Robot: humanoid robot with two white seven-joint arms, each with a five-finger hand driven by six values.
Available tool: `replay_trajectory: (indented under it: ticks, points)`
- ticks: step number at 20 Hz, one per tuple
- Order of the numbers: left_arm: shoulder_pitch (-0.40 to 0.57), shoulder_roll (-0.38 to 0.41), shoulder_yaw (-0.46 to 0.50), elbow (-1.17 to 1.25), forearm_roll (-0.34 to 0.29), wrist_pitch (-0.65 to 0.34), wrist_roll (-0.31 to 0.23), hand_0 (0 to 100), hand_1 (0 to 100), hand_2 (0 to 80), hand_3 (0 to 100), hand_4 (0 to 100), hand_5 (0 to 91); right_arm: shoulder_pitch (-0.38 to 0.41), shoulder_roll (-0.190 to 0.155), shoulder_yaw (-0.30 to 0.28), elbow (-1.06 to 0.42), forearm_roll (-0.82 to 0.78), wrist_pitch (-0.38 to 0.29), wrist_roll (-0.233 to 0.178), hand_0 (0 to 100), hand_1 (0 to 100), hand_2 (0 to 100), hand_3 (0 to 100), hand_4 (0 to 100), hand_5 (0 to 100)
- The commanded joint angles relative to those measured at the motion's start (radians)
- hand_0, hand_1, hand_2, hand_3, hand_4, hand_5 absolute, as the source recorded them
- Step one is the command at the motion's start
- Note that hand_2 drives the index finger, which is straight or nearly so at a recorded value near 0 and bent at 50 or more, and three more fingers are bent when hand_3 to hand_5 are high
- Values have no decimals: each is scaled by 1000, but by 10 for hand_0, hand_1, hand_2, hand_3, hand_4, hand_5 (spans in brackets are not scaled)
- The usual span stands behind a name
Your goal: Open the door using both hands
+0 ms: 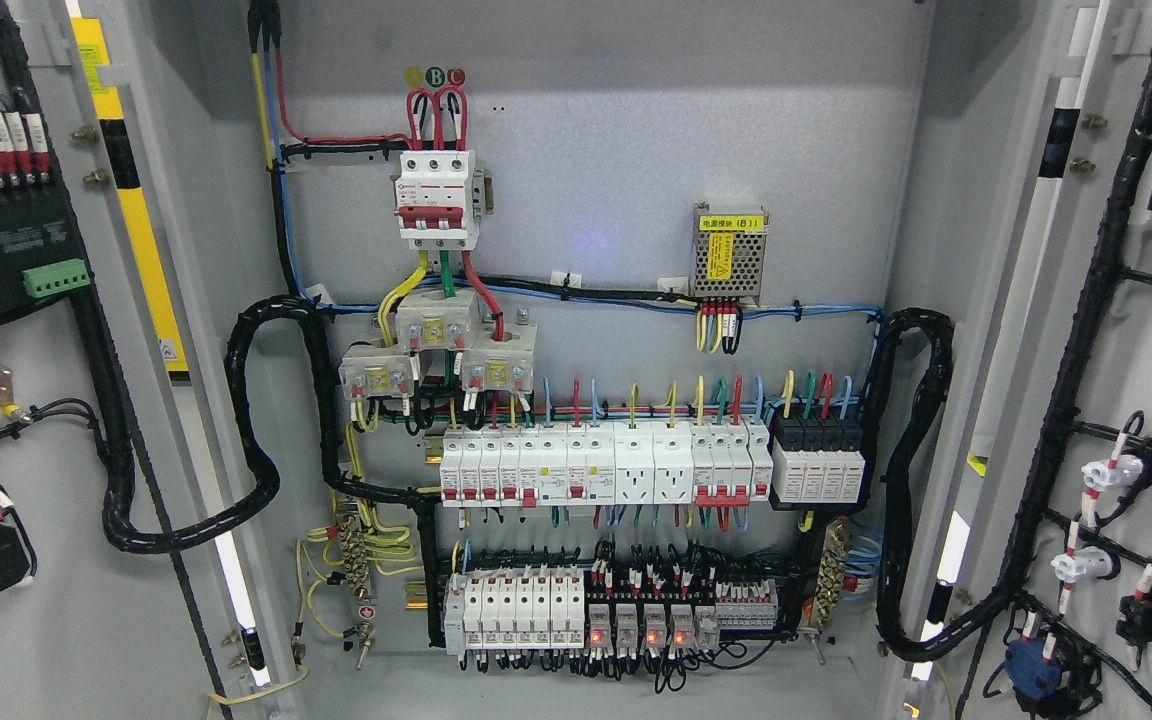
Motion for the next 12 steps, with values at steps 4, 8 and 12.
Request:
replay_trajectory:
  ticks: [4, 8, 12]
  points:
    - [38, -7, 9, -112, 20, 0, 0, 0, 0, 0, 0, 0, 0, -3, -17, 142, 7, 7, 5, -3, 218, 70, 0, 0, 0, 0]
    - [65, -44, 9, -227, 23, 0, 2, 0, 0, 0, 0, 0, 0, 5, -13, 190, 55, 5, 9, -3, 218, 69, 0, 0, 0, 0]
    - [92, -75, -2, -322, 23, -1, 2, 0, 0, 0, 0, 0, 0, 8, -11, 211, 129, 5, 11, -3, 218, 69, 0, 0, 0, 0]
